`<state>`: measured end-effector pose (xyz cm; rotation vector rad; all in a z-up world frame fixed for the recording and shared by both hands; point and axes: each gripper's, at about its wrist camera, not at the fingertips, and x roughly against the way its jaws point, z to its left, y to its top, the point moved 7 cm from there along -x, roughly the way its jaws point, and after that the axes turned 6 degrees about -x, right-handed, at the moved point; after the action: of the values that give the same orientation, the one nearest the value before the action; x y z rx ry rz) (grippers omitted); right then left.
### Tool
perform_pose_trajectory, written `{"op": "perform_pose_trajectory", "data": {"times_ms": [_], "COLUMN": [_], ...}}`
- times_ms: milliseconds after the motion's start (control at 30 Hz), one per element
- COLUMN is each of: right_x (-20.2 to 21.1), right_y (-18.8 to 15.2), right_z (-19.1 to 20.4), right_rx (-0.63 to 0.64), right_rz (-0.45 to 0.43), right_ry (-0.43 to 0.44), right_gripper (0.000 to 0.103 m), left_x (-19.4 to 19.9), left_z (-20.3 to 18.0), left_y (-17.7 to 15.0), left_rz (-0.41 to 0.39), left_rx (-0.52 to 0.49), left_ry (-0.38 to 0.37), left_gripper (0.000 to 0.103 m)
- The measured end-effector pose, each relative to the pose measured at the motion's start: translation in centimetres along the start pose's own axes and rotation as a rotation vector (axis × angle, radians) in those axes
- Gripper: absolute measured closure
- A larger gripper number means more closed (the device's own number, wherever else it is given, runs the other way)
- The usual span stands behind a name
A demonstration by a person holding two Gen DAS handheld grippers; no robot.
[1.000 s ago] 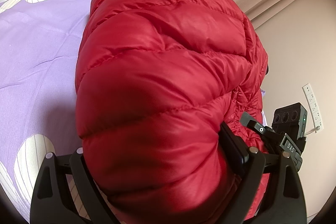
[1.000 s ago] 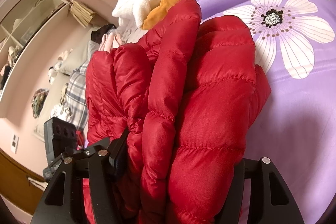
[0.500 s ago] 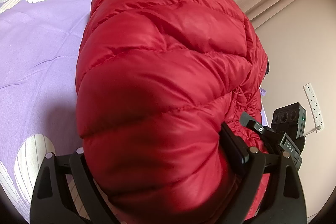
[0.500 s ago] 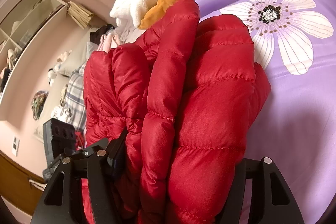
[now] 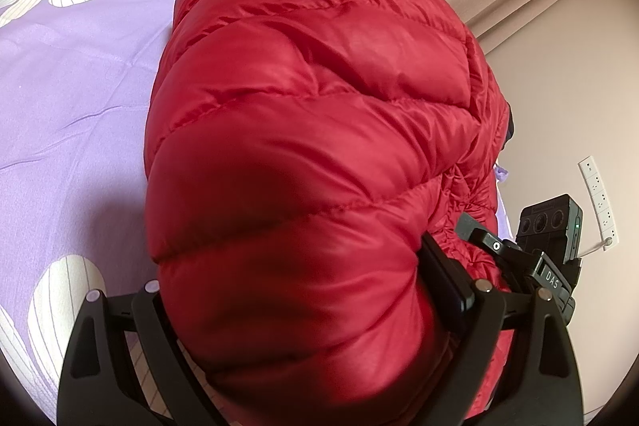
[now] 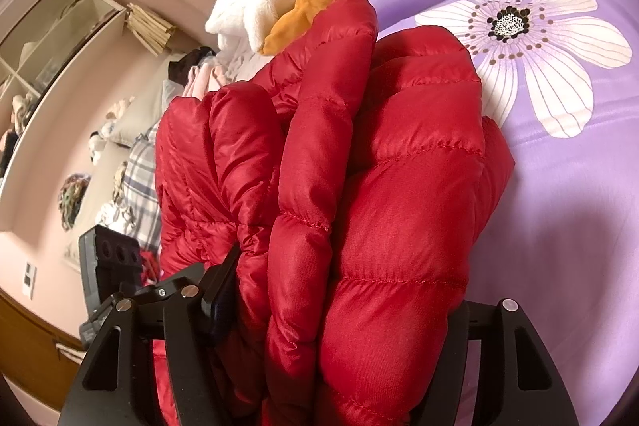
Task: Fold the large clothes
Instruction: 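Hold the red jacket bundle pinched between both closed tools above the bed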
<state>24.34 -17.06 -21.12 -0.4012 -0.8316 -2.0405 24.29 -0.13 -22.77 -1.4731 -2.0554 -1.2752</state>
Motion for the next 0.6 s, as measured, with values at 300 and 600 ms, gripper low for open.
{"op": "perform_pose_trajectory", "data": {"times_ms": [300,600], "right_x": [-0.09,-0.13], "right_y": [0.03,0.08], "right_z": [-0.1,-0.1], "right_rx": [-0.003,-0.003], "right_rz": [0.001,0.001], "right_ry": [0.0,0.001], "right_gripper": [0.037,0.036], "left_x": [0.04,0.05], "left_z": [0.24,0.39], "left_y": [0.13,0.28], "left_rz": [0.002,0.004], "left_rx": [-0.001,-0.002], "left_ry": [0.004,0.004], "left_gripper": [0.009,0.008]}}
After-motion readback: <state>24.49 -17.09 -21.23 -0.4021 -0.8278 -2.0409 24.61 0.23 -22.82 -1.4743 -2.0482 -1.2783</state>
